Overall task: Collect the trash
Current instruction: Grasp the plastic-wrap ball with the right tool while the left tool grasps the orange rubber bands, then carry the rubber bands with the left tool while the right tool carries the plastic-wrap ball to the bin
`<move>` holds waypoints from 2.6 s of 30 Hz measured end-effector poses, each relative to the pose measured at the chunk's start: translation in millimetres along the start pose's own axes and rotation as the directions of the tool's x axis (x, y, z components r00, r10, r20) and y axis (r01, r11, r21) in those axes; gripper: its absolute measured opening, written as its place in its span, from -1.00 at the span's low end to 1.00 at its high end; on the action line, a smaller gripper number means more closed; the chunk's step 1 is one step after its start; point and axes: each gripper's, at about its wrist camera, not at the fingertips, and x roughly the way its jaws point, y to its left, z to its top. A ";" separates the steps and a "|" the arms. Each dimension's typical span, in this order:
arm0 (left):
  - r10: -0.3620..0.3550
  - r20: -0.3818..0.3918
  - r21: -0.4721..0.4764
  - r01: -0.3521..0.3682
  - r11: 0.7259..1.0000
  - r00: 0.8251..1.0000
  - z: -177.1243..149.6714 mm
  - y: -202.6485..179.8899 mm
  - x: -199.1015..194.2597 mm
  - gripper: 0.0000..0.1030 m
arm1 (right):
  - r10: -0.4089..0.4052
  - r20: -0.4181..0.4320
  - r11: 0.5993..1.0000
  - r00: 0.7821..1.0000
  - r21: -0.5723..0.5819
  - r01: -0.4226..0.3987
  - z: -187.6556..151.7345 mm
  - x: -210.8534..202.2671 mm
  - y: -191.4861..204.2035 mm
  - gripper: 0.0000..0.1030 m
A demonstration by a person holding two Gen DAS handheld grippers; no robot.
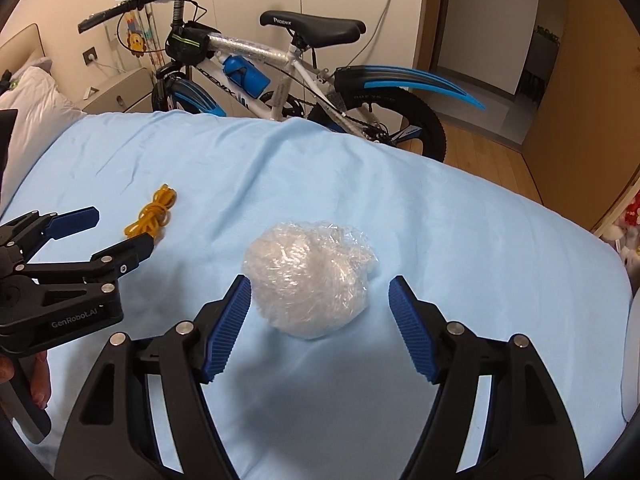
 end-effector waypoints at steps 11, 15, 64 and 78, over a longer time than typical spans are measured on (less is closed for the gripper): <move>-0.050 -0.044 0.007 0.050 0.999 0.998 0.1 1.5 33.6 -0.52 | 0.065 -0.028 0.998 0.997 -0.003 -0.065 -0.3 19.1 8.2 0.06; -0.070 -0.042 0.019 0.071 0.997 0.997 0.6 1.0 29.1 -0.84 | 0.070 -0.031 0.997 0.997 -0.026 -0.071 -0.5 16.7 14.6 -0.13; -0.177 0.114 0.181 0.155 0.971 0.978 -75.6 -108.4 -259.8 -0.86 | 0.066 0.124 0.998 0.990 0.009 -0.068 -76.4 -268.5 -41.3 -0.27; -0.275 0.160 0.316 0.214 0.924 0.948 -93.8 -202.9 -334.0 -0.86 | -0.019 0.183 0.990 0.983 0.140 -0.007 -130.2 -367.9 -128.6 -0.27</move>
